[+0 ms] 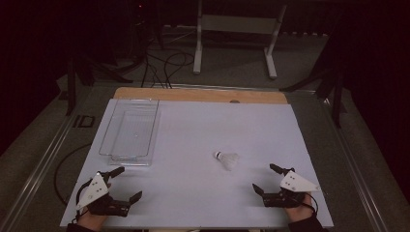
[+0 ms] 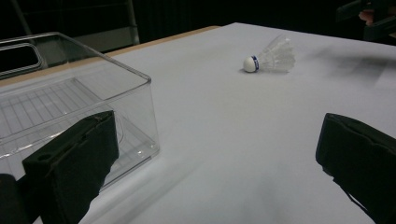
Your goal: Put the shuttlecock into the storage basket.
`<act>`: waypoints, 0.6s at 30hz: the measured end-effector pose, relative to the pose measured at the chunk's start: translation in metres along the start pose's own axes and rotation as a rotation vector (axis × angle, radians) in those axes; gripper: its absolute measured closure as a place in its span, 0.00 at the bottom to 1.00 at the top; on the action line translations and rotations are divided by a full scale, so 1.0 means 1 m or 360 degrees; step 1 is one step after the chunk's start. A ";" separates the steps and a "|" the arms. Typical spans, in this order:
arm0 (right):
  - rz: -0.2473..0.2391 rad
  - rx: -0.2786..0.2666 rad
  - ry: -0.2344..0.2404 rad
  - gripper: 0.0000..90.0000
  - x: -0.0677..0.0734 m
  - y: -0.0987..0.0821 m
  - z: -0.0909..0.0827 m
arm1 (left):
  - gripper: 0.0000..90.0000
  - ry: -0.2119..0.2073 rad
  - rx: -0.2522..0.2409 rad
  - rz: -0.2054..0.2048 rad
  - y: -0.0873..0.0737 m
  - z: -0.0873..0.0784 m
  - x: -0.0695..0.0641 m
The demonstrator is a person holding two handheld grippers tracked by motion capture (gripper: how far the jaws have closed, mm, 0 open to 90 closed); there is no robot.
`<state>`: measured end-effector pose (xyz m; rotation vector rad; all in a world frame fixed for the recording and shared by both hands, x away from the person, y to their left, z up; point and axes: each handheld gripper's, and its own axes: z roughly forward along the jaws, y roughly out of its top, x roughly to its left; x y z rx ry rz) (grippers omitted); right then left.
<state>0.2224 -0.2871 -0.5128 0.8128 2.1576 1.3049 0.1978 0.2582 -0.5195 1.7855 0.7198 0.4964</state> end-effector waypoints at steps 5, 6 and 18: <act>0.0017 -0.0012 -0.0002 0.10 -0.001 0.001 -0.002 | 0.00 -0.0002 -0.0007 -0.0005 0.001 -0.001 0.000; 0.0021 -0.0016 -0.0004 0.10 -0.001 0.001 -0.002 | 0.00 -0.0004 -0.0023 -0.0010 0.002 -0.001 0.001; -0.0003 -0.0034 -0.0004 0.10 0.000 0.003 -0.002 | 0.00 0.0028 0.0021 0.0003 0.019 -0.002 0.000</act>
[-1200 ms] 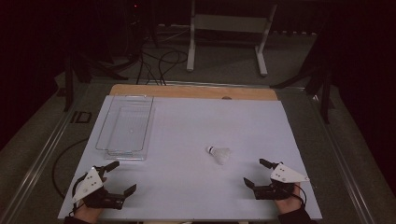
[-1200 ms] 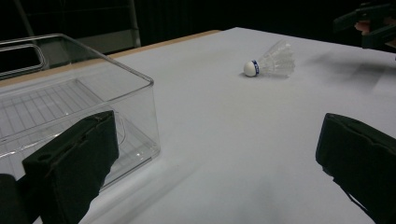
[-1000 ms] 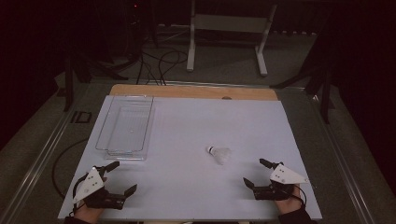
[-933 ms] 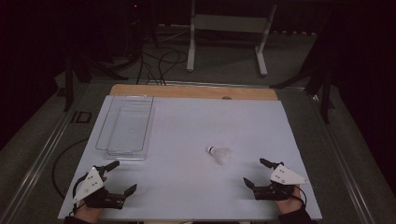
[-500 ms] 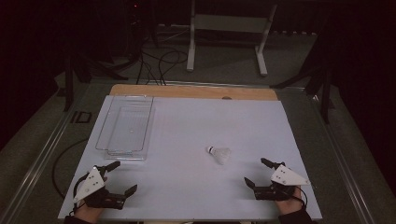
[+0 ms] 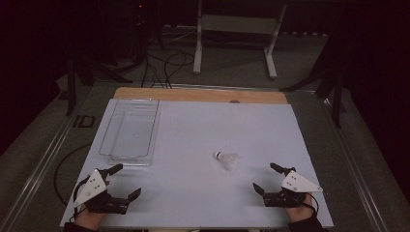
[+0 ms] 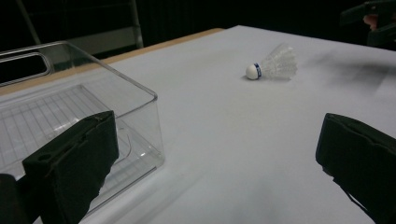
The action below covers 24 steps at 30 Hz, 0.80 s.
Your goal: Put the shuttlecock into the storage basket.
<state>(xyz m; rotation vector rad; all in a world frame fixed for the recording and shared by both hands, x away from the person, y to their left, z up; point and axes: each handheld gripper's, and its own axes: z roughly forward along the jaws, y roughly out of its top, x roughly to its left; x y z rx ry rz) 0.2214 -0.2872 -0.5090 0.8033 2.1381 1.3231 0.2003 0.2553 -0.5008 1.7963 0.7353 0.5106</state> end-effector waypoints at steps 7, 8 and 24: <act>0.0015 -0.0002 0.0003 0.10 0.000 0.000 0.000 | 0.00 -0.0019 0.0044 0.0035 0.025 -0.002 -0.005; 0.0019 -0.0004 0.0001 0.10 0.001 0.000 0.000 | 0.00 -0.0024 0.0043 0.0051 0.028 -0.002 -0.005; 0.0017 -0.0012 0.0013 0.10 0.001 0.001 0.000 | 0.00 -0.0121 0.0151 0.0273 0.065 0.001 -0.008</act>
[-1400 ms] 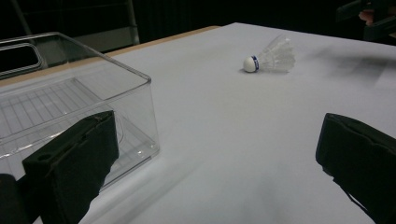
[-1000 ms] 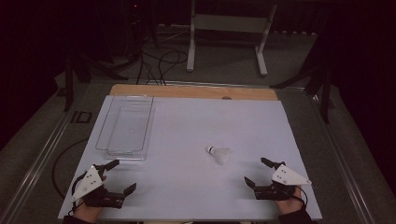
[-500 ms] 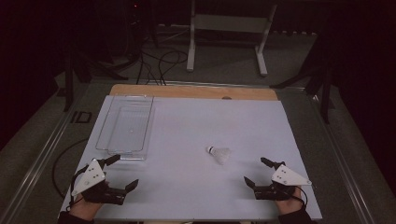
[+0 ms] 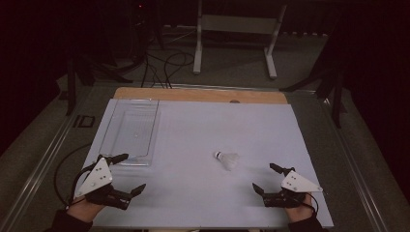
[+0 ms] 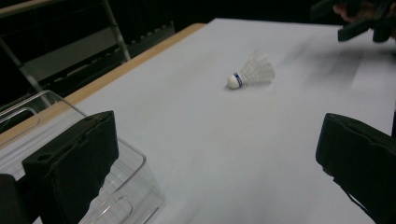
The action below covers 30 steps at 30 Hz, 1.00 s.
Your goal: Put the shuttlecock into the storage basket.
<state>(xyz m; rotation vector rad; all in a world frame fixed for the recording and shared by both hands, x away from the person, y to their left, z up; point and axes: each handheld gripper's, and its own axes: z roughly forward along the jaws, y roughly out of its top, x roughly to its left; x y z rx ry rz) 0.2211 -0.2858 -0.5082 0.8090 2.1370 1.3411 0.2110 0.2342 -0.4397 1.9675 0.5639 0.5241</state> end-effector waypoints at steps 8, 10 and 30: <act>-0.0003 0.0000 0.0007 0.10 0.000 0.000 0.000 | 0.00 -0.0109 0.0124 0.0119 0.011 0.015 0.000; 0.0001 0.0002 0.0007 0.10 0.000 0.000 0.000 | 0.00 -0.0127 0.0145 0.0146 0.013 0.019 0.000; -0.0005 0.0004 0.0019 0.10 0.000 0.000 0.001 | 0.00 -0.0337 0.0407 0.0392 0.033 0.051 0.001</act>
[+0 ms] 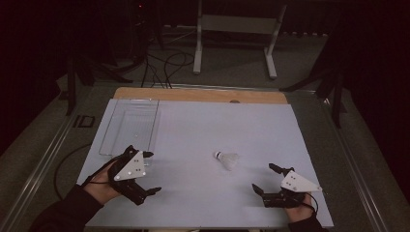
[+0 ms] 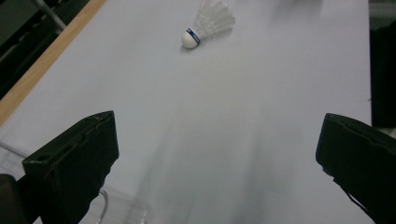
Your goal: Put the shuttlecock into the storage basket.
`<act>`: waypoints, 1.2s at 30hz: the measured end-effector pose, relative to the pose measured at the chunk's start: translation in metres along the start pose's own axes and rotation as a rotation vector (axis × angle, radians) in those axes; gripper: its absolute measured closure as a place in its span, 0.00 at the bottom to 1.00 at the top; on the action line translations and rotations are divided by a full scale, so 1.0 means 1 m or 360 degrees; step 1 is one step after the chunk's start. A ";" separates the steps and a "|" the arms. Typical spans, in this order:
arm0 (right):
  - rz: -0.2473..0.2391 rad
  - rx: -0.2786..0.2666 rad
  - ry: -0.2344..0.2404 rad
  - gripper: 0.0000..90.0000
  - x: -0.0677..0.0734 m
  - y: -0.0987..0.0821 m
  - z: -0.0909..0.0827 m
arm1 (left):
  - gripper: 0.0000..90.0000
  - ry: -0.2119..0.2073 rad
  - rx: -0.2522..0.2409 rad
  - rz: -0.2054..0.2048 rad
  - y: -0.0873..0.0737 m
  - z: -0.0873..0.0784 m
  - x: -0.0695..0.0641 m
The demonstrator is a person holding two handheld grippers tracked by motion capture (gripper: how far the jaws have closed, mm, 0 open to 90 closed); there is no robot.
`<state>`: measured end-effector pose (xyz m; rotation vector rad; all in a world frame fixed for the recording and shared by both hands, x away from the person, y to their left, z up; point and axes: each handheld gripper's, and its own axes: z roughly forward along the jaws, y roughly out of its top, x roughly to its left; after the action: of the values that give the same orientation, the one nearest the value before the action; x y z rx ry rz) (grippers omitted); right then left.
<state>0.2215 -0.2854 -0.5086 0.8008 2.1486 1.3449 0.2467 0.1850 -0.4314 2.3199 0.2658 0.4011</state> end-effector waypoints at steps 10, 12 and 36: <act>0.0002 -0.0002 0.0009 0.10 0.000 0.000 0.000 | 0.00 -0.0128 0.0140 0.0090 0.013 0.015 0.003; 0.0007 0.0002 0.0010 0.10 0.000 0.000 0.000 | 0.00 -0.0163 0.0155 0.0107 0.016 0.017 0.003; -0.0002 0.0003 0.0013 0.10 0.000 -0.001 0.000 | 0.00 -0.0413 0.0350 0.0270 0.038 0.060 0.005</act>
<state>0.2216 -0.2857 -0.5092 0.7960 2.1566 1.3483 0.2756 0.1214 -0.4429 2.5883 -0.0159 0.1546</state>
